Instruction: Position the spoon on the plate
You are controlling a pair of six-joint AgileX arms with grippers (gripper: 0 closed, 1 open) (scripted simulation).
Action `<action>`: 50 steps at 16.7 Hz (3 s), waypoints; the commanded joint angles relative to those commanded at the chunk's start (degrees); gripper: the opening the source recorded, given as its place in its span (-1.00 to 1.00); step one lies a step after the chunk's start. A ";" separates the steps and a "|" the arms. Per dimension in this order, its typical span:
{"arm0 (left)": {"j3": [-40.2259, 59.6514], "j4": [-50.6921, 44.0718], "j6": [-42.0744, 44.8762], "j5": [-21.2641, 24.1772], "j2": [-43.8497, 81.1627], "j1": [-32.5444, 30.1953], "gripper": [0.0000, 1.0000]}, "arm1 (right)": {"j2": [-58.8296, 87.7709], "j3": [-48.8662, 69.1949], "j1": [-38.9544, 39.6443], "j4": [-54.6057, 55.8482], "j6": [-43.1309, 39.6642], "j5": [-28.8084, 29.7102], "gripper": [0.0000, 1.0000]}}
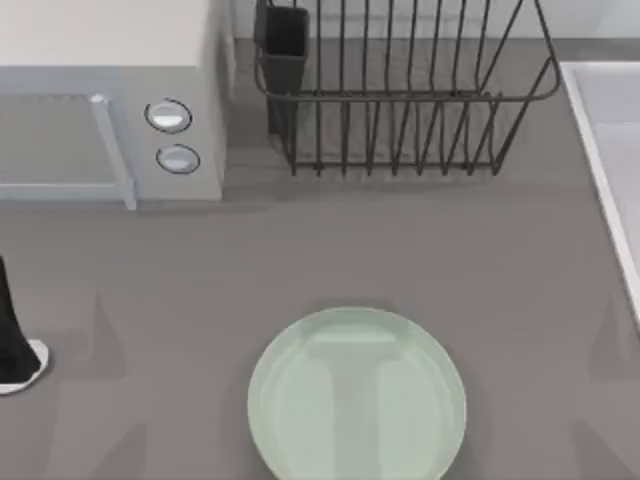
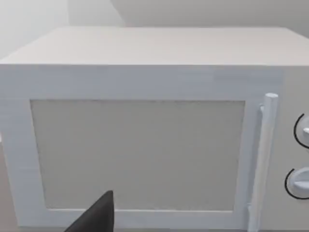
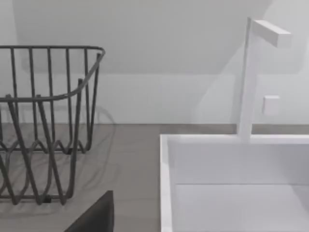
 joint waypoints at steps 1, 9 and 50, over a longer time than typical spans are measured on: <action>0.00 0.00 0.00 0.00 0.00 0.00 1.00 | 0.00 0.00 0.00 0.00 0.00 0.00 1.00; 13.85 -14.27 16.07 0.08 17.07 6.29 1.00 | 0.00 0.00 0.00 0.00 0.00 0.00 1.00; 39.20 -33.79 74.10 -0.22 95.67 21.21 0.40 | 0.00 0.00 0.00 0.00 0.00 0.00 1.00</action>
